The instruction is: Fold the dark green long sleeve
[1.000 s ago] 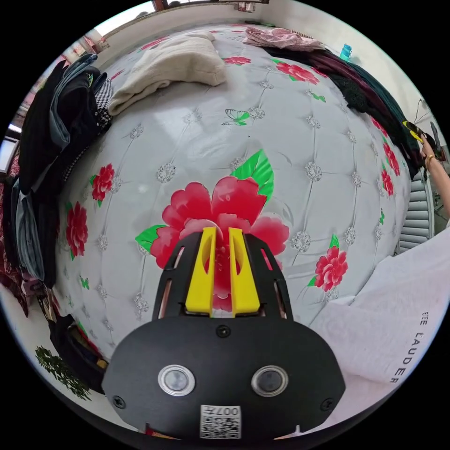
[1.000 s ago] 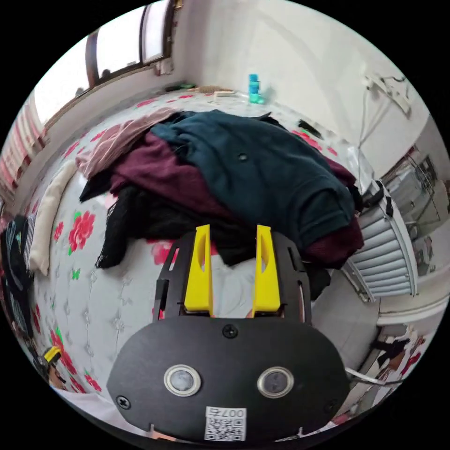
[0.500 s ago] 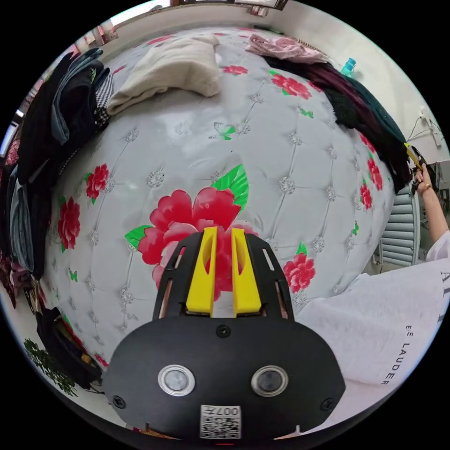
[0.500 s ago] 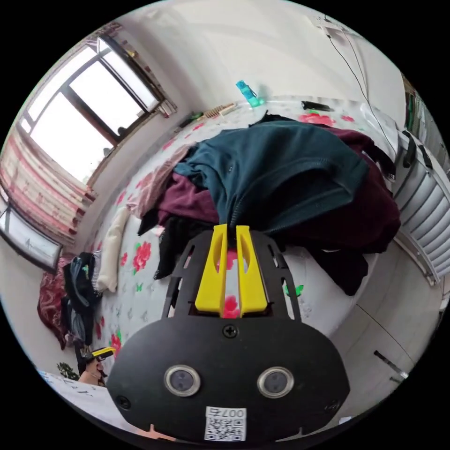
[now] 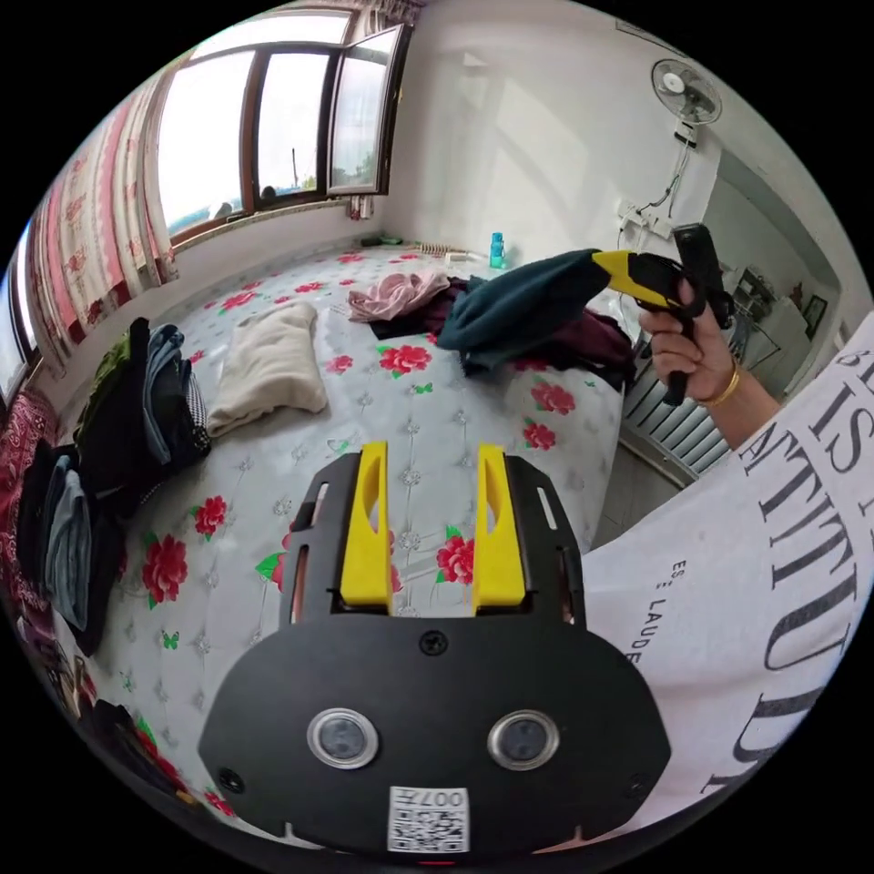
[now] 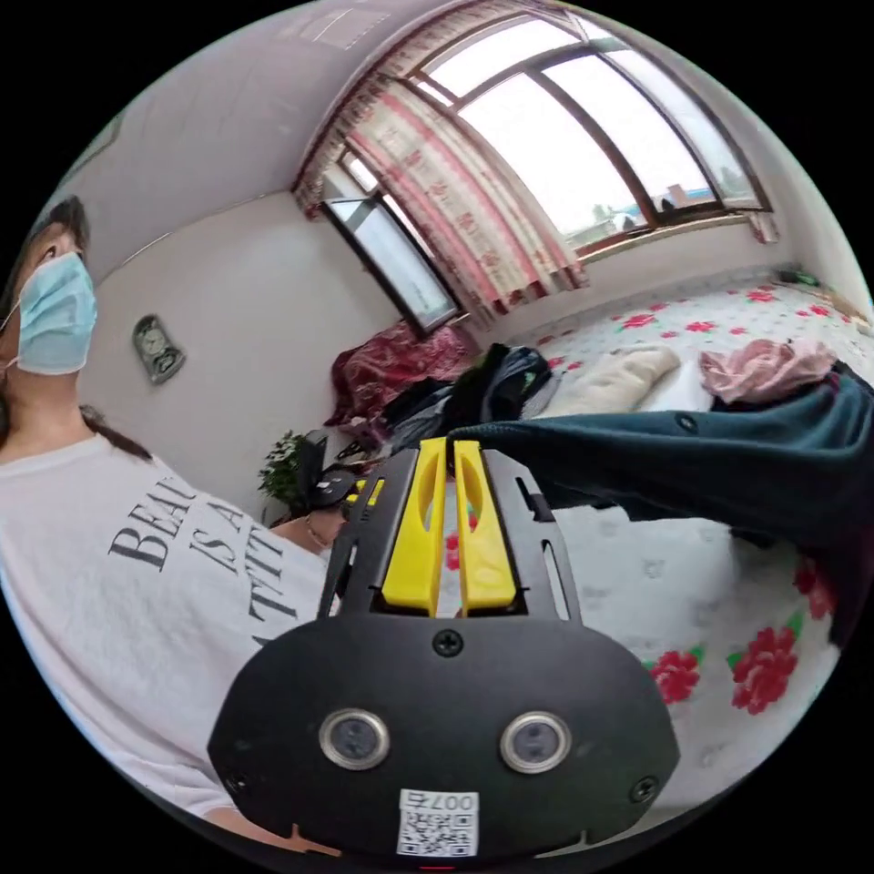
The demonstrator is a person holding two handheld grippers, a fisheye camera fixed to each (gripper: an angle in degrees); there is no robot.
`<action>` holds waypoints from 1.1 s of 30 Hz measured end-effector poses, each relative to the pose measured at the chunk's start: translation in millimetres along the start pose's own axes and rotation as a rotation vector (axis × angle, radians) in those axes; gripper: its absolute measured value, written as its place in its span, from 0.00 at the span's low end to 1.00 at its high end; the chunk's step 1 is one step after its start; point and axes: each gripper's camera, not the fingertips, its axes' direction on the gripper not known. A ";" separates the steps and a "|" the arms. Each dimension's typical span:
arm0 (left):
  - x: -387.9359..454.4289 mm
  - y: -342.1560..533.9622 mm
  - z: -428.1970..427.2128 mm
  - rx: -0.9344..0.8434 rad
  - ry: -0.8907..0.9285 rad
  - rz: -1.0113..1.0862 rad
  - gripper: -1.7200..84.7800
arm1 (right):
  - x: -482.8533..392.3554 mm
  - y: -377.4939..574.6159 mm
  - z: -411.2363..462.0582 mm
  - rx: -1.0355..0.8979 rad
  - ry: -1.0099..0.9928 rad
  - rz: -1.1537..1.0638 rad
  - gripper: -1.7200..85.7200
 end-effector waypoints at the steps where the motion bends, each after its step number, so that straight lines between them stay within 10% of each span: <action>1: 1.0 4.1 -8.6 0.020 0.005 0.004 0.17 | -28.5 -2.2 25.9 -0.043 -0.113 -0.060 0.02; 6: -7.8 55.7 -47.3 0.045 -0.028 -0.056 0.17 | -130.6 0.8 142.6 -0.266 -0.461 -0.248 0.03; 19: -93.9 225.1 -89.0 -0.104 -0.194 -0.617 0.11 | -66.6 83.5 206.4 -0.487 -0.004 -0.031 0.11; 33: -15.8 112.0 -78.9 -0.144 -0.012 0.007 0.08 | -151.3 39.7 383.9 -0.784 -0.428 -0.439 0.15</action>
